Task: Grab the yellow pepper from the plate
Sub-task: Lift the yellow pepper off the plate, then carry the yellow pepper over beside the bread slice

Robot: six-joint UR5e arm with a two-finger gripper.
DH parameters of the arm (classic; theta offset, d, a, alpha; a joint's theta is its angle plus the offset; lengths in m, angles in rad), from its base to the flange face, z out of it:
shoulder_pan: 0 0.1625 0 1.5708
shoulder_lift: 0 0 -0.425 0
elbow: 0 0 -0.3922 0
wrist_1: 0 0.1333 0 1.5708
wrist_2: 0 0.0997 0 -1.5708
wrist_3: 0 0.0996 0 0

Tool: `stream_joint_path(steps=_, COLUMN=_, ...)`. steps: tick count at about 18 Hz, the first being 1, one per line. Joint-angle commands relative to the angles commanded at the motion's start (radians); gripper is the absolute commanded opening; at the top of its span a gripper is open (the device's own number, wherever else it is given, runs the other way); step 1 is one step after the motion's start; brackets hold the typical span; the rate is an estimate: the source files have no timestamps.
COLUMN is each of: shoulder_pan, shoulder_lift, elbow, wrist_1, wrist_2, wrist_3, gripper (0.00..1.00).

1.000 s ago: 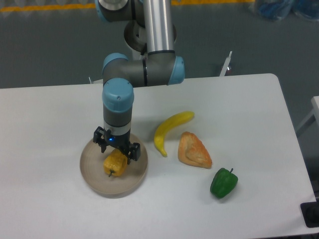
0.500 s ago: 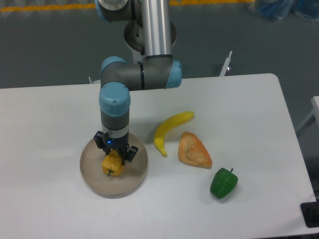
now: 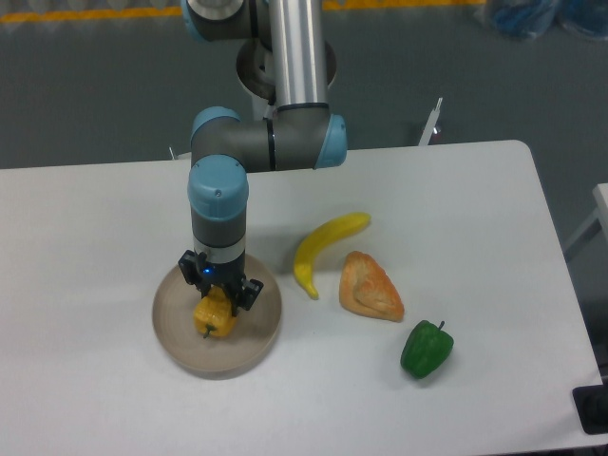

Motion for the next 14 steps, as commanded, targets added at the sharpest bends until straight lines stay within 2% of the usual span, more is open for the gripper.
stream_joint_path(steps=3, shoulder_pan=0.018, shoulder_lift=0.037, elbow=0.0, wrist_1=-0.009, wrist_2=0.006, wrist_3=0.058, gripper=0.37)
stream_joint_path(steps=7, shoulder_pan=0.09, shoulder_lift=0.074, elbow=0.006, wrist_1=-0.034, wrist_2=0.06, wrist_3=0.152, gripper=0.37)
stream_joint_path(steps=10, shoulder_pan=0.185, shoulder_lift=0.097, elbow=0.037, wrist_1=-0.08, wrist_2=0.077, wrist_3=0.279, gripper=0.37)
stream_joint_path(steps=14, shoulder_pan=0.311, shoulder_lift=0.121, elbow=0.038, wrist_1=-0.089, wrist_2=0.08, wrist_3=0.47, gripper=0.37)
